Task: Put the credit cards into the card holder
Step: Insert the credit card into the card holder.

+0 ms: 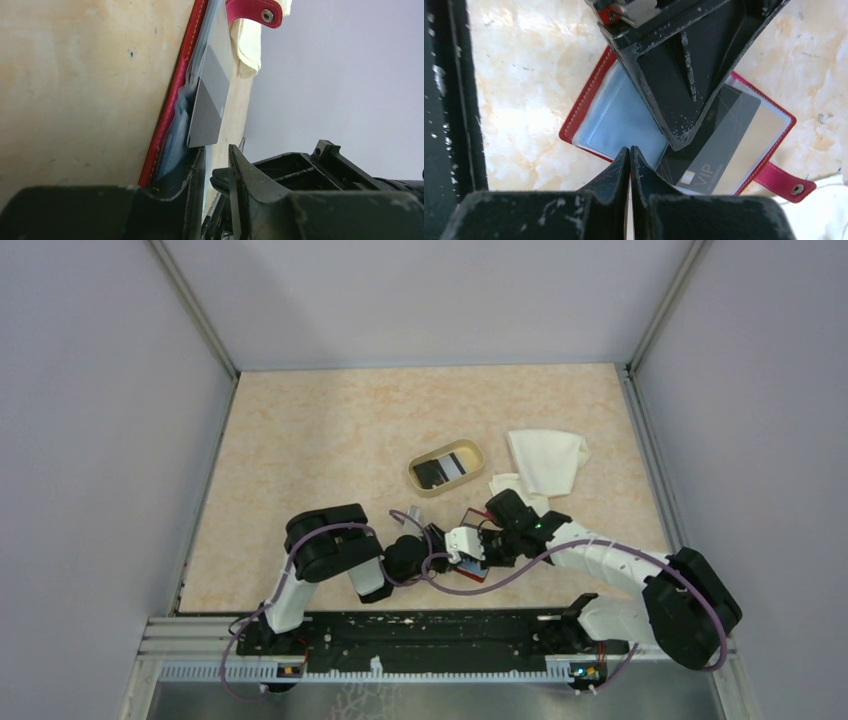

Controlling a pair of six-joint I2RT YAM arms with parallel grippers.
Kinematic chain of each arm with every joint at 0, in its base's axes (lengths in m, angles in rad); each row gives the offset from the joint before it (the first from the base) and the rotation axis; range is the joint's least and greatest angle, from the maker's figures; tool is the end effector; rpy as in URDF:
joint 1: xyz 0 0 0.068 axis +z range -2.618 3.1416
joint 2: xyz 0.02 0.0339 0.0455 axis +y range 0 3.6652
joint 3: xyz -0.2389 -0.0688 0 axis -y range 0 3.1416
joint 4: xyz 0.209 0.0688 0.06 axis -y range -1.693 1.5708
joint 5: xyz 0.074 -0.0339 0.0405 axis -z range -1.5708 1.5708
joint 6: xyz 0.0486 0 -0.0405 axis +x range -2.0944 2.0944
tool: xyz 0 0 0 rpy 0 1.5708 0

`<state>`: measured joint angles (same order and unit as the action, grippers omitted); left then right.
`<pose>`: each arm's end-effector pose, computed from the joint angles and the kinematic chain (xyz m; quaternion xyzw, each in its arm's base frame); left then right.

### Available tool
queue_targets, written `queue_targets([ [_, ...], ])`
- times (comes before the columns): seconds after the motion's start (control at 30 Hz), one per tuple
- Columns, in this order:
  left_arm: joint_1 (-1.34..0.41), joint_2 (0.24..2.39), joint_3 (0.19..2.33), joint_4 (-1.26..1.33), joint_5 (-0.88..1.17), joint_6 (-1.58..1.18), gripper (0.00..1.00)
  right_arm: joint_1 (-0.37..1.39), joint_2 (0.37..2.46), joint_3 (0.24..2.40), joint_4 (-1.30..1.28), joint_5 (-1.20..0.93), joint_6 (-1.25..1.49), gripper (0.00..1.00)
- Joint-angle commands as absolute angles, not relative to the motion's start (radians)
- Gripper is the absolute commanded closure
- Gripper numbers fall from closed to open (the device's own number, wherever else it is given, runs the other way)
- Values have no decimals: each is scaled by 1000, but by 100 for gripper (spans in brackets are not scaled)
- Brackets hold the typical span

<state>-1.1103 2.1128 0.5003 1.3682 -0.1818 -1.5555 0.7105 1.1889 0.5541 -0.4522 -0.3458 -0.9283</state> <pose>0.1468 -0.2762 0.0774 -0.2278 0.7530 -0.5790 0.2140 0.1337 0.1367 0.1536 -0.7270 0.6228 0.1404 0.2527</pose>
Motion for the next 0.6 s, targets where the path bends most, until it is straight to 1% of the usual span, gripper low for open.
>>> queue_targets([
  [0.0,-1102,2092,461,1310,-196,-1489,70,704,1180,619,-455,-458,-867,100],
  [0.3,-1102,1948,406,1229,-205,-1371,71,682,1190,638,-437,-472,-802,100],
  [0.43,-1102,1895,383,1159,-179,-1337,79,681,1212,641,-412,-478,-785,100],
  [0.57,-1101,1909,350,1179,-187,-1345,87,682,1268,664,-387,-467,-755,100],
])
